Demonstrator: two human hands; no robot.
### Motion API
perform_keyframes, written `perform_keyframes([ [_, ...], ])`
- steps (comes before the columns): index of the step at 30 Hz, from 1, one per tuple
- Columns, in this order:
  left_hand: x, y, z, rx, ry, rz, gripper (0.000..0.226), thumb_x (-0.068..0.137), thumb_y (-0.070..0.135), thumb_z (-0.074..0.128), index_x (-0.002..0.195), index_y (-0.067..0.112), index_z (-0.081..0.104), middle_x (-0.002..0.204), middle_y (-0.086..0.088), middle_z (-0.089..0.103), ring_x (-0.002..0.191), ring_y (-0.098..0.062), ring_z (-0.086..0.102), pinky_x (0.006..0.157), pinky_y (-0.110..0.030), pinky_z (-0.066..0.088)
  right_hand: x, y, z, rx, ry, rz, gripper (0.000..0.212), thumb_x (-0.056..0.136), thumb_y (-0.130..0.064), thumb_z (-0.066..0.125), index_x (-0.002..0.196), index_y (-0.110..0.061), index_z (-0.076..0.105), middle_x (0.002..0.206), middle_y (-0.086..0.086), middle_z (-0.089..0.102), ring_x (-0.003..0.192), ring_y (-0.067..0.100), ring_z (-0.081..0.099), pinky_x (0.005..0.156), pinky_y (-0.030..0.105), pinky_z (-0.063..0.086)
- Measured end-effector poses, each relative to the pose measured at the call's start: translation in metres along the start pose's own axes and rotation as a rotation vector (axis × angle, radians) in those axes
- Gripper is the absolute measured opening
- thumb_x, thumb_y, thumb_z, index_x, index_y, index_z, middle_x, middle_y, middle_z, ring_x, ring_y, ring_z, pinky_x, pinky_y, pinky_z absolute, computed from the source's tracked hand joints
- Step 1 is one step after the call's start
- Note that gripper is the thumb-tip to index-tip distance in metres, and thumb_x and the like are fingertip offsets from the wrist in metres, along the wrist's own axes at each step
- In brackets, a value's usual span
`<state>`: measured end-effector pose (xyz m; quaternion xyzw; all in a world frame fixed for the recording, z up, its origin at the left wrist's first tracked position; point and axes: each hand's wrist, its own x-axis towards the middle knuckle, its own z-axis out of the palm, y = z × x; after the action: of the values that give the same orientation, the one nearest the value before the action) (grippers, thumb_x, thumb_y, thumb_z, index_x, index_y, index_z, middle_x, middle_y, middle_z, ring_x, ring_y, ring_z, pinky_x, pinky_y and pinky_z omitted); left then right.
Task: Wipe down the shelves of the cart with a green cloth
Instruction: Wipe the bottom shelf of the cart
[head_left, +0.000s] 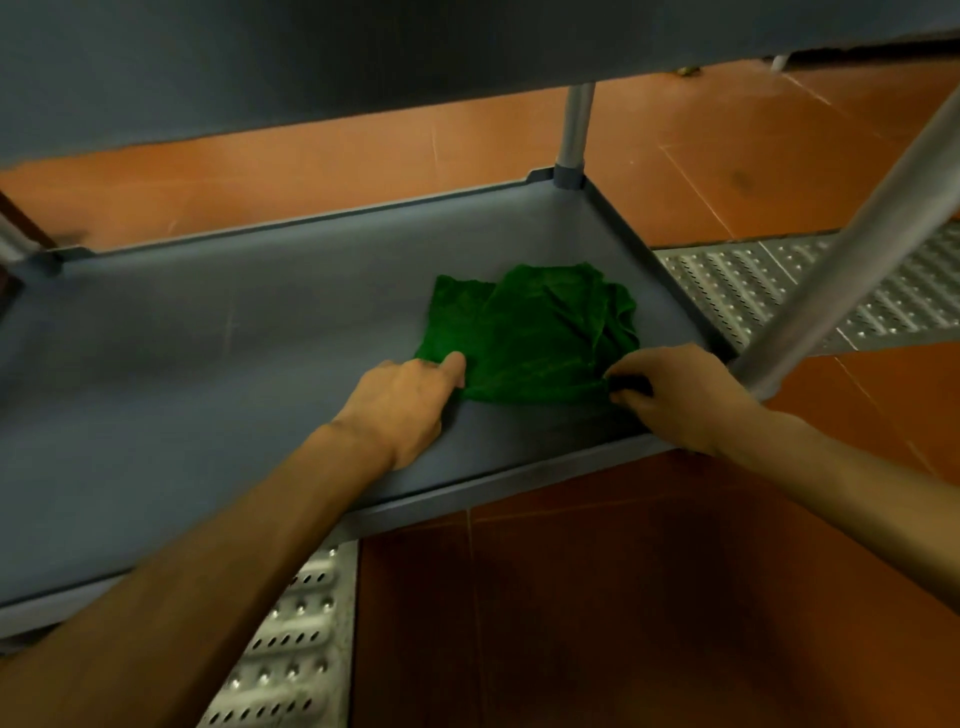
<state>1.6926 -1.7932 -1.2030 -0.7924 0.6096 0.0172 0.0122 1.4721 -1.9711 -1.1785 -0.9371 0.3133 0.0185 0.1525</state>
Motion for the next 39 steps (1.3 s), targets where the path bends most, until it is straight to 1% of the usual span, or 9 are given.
perform_keyframes([
  [4,-0.025,-0.013,0.003,-0.029,0.014,0.006,0.034,0.092,0.016,0.052,0.123,0.024,0.042,0.121,-0.004,0.064,0.097,-0.032,0.062,0.068,-0.031,0.034,-0.003,-0.014,0.003,0.002,-0.058,-0.049,0.029,0.095,-0.027,0.061,0.123,-0.024,0.066,0.115,-0.001,0.070,0.101,0.019,0.064,0.089,0.037,0.053],
  [8,-0.055,-0.026,0.001,-0.133,0.004,0.007,0.034,0.089,0.011,0.051,0.119,0.025,0.042,0.118,-0.004,0.065,0.097,-0.031,0.063,0.072,-0.037,0.048,-0.007,-0.027,0.004,0.033,-0.119,-0.087,0.028,0.095,-0.030,0.060,0.122,-0.024,0.066,0.109,-0.003,0.071,0.096,0.015,0.064,0.085,0.029,0.051],
  [13,-0.086,-0.037,-0.009,-0.220,-0.063,-0.020,0.039,0.085,0.006,0.049,0.118,0.025,0.041,0.105,-0.006,0.065,0.089,-0.028,0.062,0.073,-0.043,0.051,-0.005,-0.047,0.001,0.058,-0.238,-0.096,0.019,0.098,-0.032,0.054,0.107,-0.024,0.068,0.094,-0.005,0.068,0.084,0.011,0.062,0.080,0.034,0.052],
  [17,-0.103,-0.044,-0.018,-0.262,-0.069,-0.046,0.031,0.092,0.007,0.047,0.118,0.024,0.044,0.097,0.002,0.061,0.084,-0.018,0.059,0.070,-0.034,0.045,-0.007,-0.060,0.001,0.154,-0.255,-0.090,0.014,0.097,-0.031,0.056,0.102,-0.025,0.068,0.086,-0.009,0.065,0.079,0.007,0.060,0.072,0.026,0.048],
  [20,-0.115,-0.048,-0.021,-0.261,-0.043,-0.045,0.022,0.097,0.013,0.047,0.116,0.025,0.046,0.086,0.008,0.054,0.066,-0.007,0.047,0.062,-0.027,0.035,-0.005,-0.071,0.001,0.189,-0.298,-0.077,0.015,0.097,-0.032,0.057,0.102,-0.027,0.069,0.089,-0.005,0.067,0.084,0.011,0.062,0.081,0.032,0.050],
  [24,-0.135,-0.052,-0.027,-0.271,-0.085,-0.053,0.016,0.100,0.020,0.044,0.113,0.029,0.042,0.089,0.004,0.058,0.070,-0.011,0.050,0.065,-0.030,0.040,-0.002,-0.087,0.002,0.199,-0.314,-0.101,0.018,0.096,-0.032,0.058,0.105,-0.024,0.071,0.090,-0.005,0.068,0.083,0.009,0.062,0.079,0.029,0.050],
  [27,-0.148,-0.058,-0.034,-0.295,-0.099,-0.073,0.012,0.101,0.022,0.042,0.110,0.031,0.042,0.083,0.011,0.052,0.067,-0.008,0.049,0.059,-0.022,0.034,0.002,-0.100,0.005,0.218,-0.341,-0.116,0.019,0.097,-0.031,0.056,0.107,-0.024,0.071,0.089,-0.008,0.066,0.082,0.007,0.060,0.074,0.024,0.047],
  [32,-0.172,-0.079,-0.038,-0.371,-0.097,-0.152,0.010,0.101,0.027,0.042,0.104,0.036,0.042,0.077,0.012,0.056,0.067,-0.008,0.055,0.064,-0.030,0.046,0.009,-0.126,0.008,0.283,-0.388,-0.177,0.024,0.096,-0.030,0.060,0.117,-0.024,0.069,0.109,-0.011,0.069,0.098,0.005,0.062,0.087,0.023,0.046],
  [39,-0.202,-0.099,-0.040,-0.567,0.067,-0.328,0.011,0.100,0.021,0.045,0.103,0.032,0.047,0.064,0.006,0.056,0.064,-0.005,0.056,0.053,-0.020,0.037,0.024,-0.162,0.004,0.417,-0.373,-0.231,0.019,0.095,-0.033,0.059,0.096,-0.021,0.074,0.096,0.008,0.074,0.094,0.030,0.068,0.091,0.053,0.051],
])
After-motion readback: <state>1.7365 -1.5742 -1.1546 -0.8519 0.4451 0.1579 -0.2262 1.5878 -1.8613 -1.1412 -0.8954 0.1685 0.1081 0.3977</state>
